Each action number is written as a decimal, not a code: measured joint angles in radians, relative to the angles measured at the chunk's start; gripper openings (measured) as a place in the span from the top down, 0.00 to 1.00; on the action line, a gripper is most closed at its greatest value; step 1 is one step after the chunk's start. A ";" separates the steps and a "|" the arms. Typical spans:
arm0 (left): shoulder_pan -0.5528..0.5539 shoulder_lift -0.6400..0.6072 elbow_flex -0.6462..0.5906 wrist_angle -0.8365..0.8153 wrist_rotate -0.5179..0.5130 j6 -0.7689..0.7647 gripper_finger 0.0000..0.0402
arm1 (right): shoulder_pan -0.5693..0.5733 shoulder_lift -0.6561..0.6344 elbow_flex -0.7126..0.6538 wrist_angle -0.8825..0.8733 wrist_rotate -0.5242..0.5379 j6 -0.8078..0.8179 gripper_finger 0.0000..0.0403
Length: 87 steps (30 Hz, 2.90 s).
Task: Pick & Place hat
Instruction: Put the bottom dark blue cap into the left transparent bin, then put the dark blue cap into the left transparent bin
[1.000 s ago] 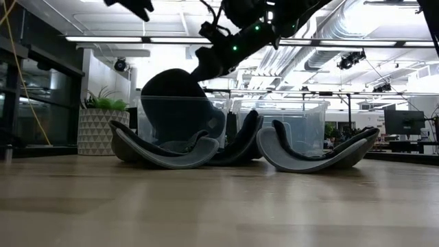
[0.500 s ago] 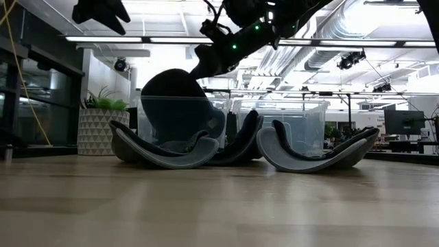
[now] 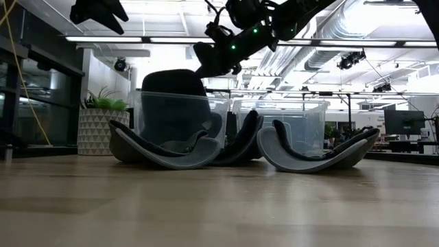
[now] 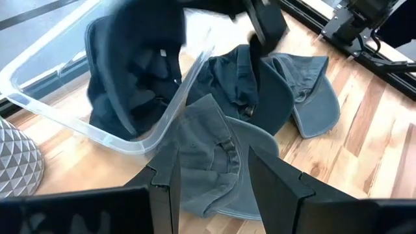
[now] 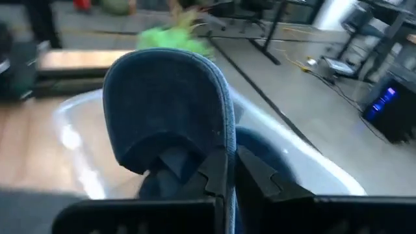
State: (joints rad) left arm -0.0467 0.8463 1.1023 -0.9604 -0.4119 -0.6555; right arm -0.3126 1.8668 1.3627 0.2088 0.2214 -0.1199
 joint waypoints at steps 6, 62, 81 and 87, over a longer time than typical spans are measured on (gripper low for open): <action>0.000 0.000 0.000 0.000 0.009 0.003 0.68 | -0.062 0.000 0.057 -0.065 0.008 0.132 0.99; 0.000 0.000 0.002 -0.005 0.024 0.093 0.68 | -0.046 -0.013 0.616 -0.969 -0.074 0.231 0.47; 0.000 -0.006 -0.374 0.575 0.272 0.210 0.68 | 0.123 -0.067 0.469 -1.422 -0.033 0.746 0.48; 0.000 -0.007 -0.423 0.620 0.278 0.210 0.68 | 0.182 -0.072 0.285 -1.324 -0.031 0.917 0.48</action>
State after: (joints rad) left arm -0.0463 0.8394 0.6795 -0.3405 -0.1339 -0.4450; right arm -0.1308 1.7946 1.6477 -1.1157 0.1899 0.7968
